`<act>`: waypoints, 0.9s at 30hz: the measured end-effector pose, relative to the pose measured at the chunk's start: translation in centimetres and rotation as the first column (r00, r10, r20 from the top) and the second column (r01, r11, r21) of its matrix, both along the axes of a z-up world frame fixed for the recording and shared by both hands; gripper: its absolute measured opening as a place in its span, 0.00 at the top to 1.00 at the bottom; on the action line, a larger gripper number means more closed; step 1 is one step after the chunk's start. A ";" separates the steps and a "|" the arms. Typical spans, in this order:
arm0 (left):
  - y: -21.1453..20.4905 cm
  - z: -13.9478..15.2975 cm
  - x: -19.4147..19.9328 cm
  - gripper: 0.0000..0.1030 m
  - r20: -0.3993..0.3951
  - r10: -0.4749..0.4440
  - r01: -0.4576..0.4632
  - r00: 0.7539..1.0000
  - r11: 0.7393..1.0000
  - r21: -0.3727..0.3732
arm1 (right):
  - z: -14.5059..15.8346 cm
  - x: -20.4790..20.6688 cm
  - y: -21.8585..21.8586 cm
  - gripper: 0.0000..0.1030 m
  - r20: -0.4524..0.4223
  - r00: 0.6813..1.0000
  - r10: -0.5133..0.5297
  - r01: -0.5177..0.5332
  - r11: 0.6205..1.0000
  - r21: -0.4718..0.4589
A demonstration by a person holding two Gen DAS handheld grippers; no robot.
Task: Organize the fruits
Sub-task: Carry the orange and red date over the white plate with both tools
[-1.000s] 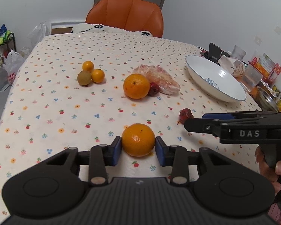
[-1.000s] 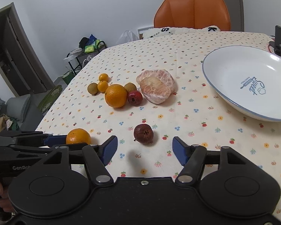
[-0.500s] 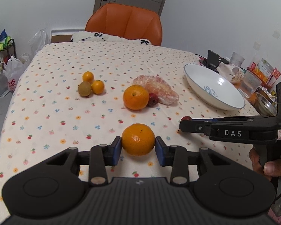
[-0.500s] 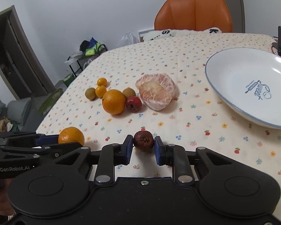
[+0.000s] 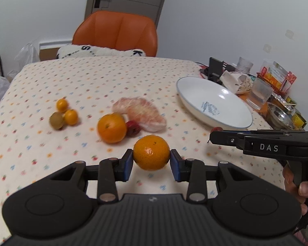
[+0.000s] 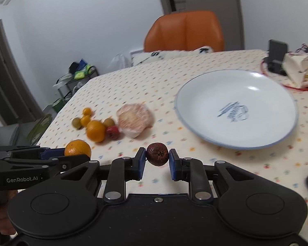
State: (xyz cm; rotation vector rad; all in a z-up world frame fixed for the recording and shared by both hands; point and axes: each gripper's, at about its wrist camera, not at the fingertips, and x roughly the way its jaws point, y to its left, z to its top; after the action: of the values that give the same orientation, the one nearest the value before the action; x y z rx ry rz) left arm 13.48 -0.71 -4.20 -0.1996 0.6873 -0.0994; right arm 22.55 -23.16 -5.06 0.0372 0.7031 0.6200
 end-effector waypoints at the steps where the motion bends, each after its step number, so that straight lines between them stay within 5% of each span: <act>1: -0.2 0.1 0.3 0.64 0.002 -0.005 0.005 1.000 1.000 -0.001 | 0.2 0.1 -0.4 0.78 0.005 1.000 -0.009 0.009 1.000 0.004; 27: -6.0 2.2 6.9 0.64 0.036 -0.093 0.093 0.995 0.996 0.009 | 0.8 2.9 -6.6 0.78 0.009 0.977 -0.211 0.210 0.975 0.074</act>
State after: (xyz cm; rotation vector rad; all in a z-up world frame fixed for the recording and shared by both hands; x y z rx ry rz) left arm 20.34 -6.73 -2.03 -0.1586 0.6602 -0.1892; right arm 25.49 -29.74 -4.28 0.1718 0.6498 0.4414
